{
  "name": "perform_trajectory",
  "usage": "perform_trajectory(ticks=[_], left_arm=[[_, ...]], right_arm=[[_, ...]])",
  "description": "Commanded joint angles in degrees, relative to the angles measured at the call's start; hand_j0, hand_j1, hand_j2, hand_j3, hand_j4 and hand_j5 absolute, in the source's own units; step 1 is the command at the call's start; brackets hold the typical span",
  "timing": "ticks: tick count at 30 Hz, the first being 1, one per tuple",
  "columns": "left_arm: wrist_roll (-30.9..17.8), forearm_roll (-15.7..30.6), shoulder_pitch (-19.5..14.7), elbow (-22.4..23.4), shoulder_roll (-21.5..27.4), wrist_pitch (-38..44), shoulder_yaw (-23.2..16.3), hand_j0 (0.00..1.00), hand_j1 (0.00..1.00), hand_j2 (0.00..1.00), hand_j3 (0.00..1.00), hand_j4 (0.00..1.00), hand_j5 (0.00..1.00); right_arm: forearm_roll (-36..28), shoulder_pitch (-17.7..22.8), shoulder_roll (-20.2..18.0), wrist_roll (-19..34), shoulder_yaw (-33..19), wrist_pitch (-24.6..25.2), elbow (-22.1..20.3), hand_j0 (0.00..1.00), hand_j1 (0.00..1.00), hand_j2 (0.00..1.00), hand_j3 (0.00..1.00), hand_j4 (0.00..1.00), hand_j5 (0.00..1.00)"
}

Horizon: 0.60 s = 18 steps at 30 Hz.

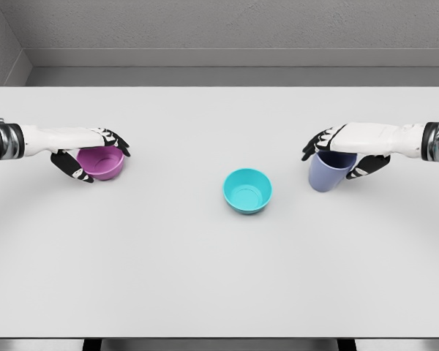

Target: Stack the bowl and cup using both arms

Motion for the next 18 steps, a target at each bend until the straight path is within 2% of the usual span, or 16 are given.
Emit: perform_trajectory(ticks=[1,18], left_arm=[[-0.2,0.1,0.0,-0.1,0.0,0.0,0.1,0.66,0.66,0.66,0.66,0.66,0.66],[-0.2,0.2,-1.8,-0.9,-1.2,0.0,0.9,0.67,0.67,0.67,0.67,0.67,0.67]], right_arm=[[0.2,0.0,0.5,0.8,0.1,0.0,0.1,0.74,0.74,0.74,0.74,0.74,0.74],[0.2,-0.2,-0.1,1.0,-0.1,0.0,-0.6,0.71,0.71,0.71,0.71,0.71,0.71]])
